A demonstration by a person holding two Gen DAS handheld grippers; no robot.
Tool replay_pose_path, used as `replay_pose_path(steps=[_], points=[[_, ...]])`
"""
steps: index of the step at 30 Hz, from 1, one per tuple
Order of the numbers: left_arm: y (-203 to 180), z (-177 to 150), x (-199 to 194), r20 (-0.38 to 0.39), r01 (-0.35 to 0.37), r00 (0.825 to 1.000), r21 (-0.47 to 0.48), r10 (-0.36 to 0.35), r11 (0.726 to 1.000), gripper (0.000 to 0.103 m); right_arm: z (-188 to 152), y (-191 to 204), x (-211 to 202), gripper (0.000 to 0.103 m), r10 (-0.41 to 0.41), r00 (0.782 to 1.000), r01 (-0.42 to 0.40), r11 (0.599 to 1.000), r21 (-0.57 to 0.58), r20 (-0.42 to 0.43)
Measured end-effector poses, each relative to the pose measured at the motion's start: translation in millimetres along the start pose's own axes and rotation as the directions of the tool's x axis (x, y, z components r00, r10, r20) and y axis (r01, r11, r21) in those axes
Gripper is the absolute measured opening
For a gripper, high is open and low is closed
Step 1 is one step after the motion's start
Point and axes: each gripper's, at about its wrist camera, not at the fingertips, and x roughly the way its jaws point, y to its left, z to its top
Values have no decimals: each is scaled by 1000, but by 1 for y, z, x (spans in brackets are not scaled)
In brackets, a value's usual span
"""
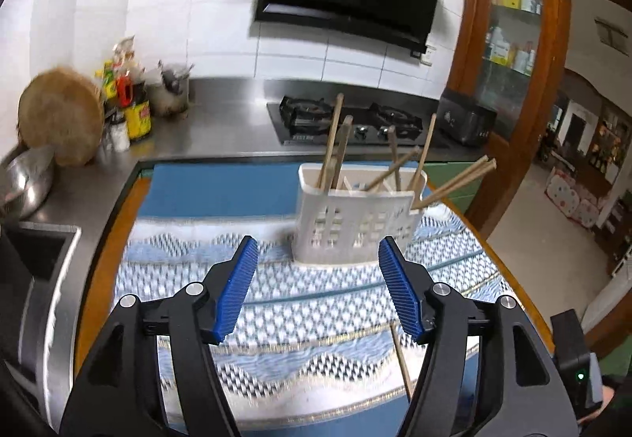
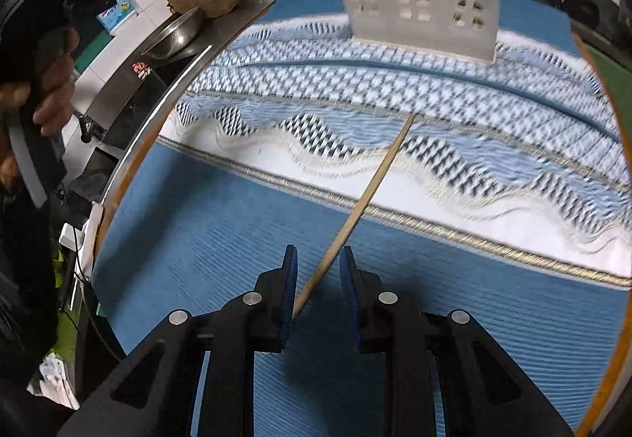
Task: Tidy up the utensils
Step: 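Move the right gripper to the last chopstick on the cloth and close on it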
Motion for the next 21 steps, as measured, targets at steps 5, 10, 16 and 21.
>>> replay_pose_path(steps=[5,10,16,21], points=[[12,-28,-4,-17,-23,1000,-32,22,999,67,1,-4,17,21,-2,1000,2,999,41,-12],[25,-50,-3,-46,-35,998,-76,31,997,69,13,-13,28,19,-20,1000,20,997,77,-11],[36,-71,0,-79,-53,996,-101,45,993,71,26,-21,40,18,-39,999,41,994,99,-22],[38,-86,6,-110,-51,993,-120,38,991,71,35,-28,44,18,-55,998,58,992,113,-27]])
